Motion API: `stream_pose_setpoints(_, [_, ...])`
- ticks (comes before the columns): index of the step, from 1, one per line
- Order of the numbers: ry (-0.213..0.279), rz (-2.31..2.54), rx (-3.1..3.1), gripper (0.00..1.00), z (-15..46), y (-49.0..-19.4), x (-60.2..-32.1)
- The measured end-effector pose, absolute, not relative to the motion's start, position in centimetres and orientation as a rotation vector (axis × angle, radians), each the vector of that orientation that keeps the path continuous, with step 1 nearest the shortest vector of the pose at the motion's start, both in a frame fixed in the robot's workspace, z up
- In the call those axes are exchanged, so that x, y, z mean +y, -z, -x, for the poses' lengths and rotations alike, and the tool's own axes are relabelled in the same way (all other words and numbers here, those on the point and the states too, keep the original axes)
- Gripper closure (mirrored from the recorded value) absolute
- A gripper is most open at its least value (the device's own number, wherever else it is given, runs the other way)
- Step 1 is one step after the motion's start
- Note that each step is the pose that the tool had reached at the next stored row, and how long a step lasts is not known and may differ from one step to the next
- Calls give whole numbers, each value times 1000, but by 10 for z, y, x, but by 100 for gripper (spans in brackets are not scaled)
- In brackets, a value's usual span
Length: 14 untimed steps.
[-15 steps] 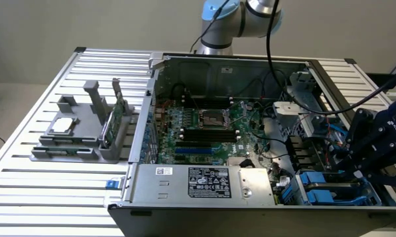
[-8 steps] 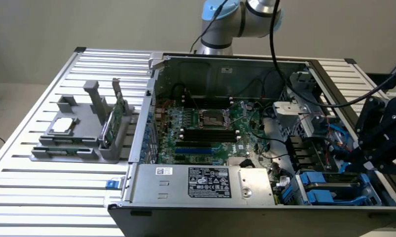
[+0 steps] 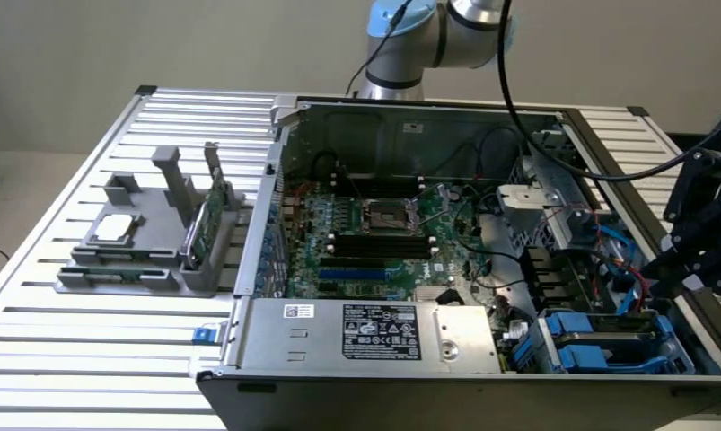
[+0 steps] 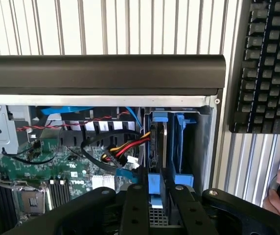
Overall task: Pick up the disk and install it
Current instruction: 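Insert the first disk wire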
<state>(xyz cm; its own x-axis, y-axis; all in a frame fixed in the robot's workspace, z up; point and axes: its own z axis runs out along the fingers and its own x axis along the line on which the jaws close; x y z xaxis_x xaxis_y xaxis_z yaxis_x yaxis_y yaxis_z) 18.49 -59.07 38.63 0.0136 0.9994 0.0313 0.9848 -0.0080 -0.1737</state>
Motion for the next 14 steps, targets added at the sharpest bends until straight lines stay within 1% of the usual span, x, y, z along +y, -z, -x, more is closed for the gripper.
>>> stream_pose_setpoints(9, [-148,2128,-2105,75,-168,-386,-582])
stream_pose_setpoints(14, [-136,2135,-2111,75,-159,-385,-580])
